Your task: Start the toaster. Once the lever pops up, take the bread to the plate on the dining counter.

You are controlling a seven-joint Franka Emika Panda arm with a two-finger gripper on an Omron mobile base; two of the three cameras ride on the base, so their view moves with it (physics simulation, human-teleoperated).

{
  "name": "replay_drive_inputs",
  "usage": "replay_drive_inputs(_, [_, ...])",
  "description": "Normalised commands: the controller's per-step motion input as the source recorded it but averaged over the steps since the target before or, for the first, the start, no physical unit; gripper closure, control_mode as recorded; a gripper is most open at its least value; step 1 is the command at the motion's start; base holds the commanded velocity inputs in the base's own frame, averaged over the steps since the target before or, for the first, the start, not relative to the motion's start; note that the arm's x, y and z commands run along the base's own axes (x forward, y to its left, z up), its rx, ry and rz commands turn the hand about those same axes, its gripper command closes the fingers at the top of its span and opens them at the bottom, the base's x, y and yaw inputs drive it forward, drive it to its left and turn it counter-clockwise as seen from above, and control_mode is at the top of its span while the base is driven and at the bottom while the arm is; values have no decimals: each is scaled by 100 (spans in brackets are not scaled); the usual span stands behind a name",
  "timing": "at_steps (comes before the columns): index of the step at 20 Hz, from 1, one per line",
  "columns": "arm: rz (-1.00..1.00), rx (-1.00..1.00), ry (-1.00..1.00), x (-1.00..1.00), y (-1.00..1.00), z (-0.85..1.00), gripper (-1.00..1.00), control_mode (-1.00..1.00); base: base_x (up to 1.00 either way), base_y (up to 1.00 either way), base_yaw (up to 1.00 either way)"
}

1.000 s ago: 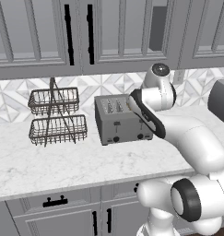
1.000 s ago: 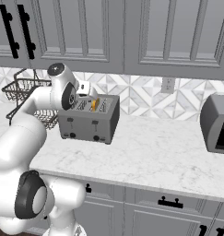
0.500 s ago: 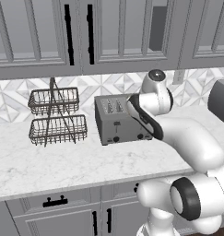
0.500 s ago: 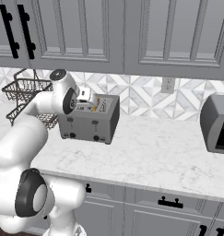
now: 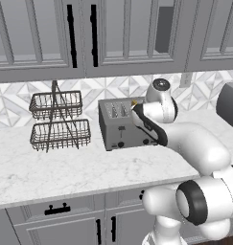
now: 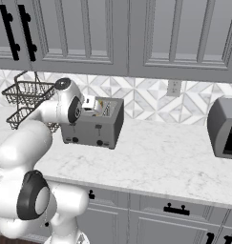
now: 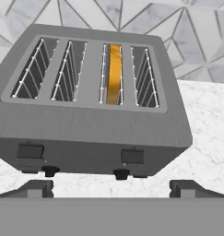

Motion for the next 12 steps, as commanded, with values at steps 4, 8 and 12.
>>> replay_drive_inputs(4, [0,0,0,40,0,0,-100,-100,0,0,0])
replay_drive_inputs(8, [0,0,0,41,0,0,-100,-100,0,0,0])
replay_drive_inputs(12, [0,0,0,44,-1,-2,-100,-100,0,0,0])
